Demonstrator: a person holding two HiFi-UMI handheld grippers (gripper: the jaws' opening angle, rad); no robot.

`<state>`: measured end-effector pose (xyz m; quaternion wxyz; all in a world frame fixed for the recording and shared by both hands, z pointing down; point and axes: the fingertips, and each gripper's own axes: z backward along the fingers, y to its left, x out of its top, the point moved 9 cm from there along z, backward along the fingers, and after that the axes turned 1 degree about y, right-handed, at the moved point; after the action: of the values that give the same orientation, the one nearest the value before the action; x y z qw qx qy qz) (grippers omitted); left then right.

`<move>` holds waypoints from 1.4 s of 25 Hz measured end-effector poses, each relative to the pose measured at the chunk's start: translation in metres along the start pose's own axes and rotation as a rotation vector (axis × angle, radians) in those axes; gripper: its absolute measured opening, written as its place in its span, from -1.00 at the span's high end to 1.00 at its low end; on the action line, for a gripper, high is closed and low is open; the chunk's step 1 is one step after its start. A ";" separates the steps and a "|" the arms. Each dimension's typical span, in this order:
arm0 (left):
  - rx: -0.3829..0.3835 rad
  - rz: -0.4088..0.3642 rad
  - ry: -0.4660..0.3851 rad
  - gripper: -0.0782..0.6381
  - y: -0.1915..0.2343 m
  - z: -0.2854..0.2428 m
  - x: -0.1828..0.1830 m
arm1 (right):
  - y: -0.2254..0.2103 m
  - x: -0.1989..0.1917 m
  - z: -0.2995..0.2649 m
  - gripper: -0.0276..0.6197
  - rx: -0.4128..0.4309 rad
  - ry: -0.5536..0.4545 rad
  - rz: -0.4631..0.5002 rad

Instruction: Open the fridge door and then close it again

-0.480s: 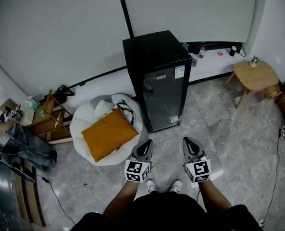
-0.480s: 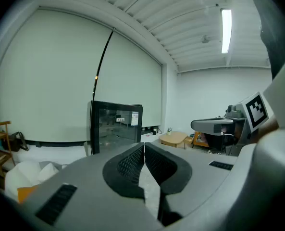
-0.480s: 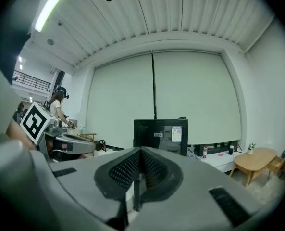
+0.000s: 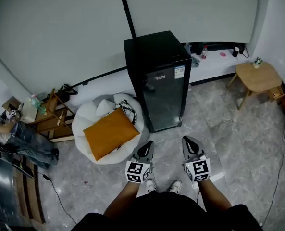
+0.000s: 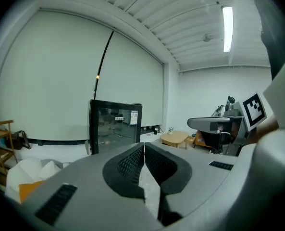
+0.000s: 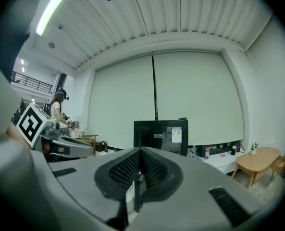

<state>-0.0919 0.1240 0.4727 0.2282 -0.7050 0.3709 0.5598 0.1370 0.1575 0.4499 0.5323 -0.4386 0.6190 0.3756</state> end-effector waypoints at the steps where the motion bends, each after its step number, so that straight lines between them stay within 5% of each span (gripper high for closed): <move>1: 0.004 -0.001 0.001 0.72 -0.001 0.000 0.000 | -0.002 0.000 0.000 0.88 0.000 -0.001 0.000; 21: 0.034 -0.029 0.010 0.72 -0.022 -0.018 0.007 | -0.035 -0.003 0.007 0.88 0.037 -0.020 -0.047; 35: 0.043 -0.014 0.001 0.72 0.039 -0.055 0.022 | -0.029 -0.001 -0.058 0.88 0.068 0.052 0.024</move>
<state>-0.0863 0.0532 0.4706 0.2471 -0.7029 0.3779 0.5496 0.1458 0.0939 0.4601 0.5260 -0.4225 0.6504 0.3490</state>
